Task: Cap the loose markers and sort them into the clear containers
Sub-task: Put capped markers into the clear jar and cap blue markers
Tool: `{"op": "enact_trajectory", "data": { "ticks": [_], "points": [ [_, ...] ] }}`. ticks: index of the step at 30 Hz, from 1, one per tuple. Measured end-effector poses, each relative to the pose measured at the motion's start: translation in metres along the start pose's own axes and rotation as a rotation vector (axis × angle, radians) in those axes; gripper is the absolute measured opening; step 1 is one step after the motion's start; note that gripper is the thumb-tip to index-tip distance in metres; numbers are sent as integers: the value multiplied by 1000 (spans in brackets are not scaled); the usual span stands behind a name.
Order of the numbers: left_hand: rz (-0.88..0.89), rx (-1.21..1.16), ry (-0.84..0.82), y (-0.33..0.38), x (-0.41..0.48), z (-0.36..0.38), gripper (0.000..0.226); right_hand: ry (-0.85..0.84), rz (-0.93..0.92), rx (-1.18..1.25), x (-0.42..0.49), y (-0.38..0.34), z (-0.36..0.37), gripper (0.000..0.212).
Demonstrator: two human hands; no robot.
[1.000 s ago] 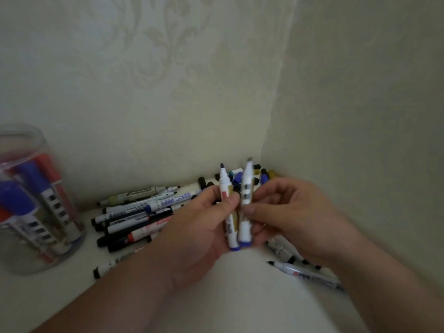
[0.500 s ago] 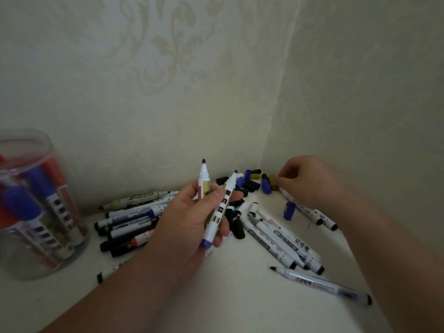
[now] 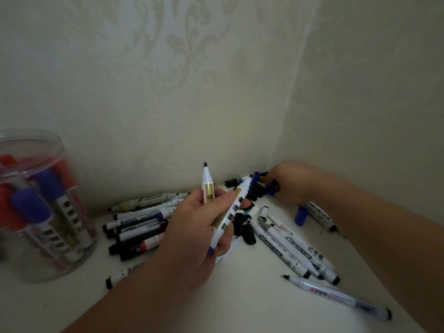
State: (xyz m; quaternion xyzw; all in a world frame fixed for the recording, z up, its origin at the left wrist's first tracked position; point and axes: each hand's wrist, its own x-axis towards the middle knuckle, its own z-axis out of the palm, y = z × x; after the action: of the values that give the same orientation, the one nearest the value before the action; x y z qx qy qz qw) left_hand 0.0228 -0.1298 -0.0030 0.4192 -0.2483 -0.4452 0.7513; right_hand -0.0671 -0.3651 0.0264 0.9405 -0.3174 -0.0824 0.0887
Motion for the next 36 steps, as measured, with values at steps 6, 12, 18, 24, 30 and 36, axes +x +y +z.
{"op": "enact_trajectory", "data": {
  "ticks": [6,12,18,24,30,36],
  "points": [
    [6,33,-24,2,-2,0,28,436,162,1085,-37,-1,-13,12],
    [21,98,-69,0,-7,4,20,373,22,1946,-108,-35,-28,30],
    [80,272,-103,-1,-11,7,14,456,1,2119,-126,-58,-10,31],
    [105,356,-133,-1,-12,7,14,424,-55,2066,-128,-60,-4,24],
    [94,439,-154,0,-15,6,8,290,-237,1845,-127,-52,6,17],
    [98,605,-195,2,-19,6,30,14,-445,1658,-136,-27,2,13]
  ]
}}
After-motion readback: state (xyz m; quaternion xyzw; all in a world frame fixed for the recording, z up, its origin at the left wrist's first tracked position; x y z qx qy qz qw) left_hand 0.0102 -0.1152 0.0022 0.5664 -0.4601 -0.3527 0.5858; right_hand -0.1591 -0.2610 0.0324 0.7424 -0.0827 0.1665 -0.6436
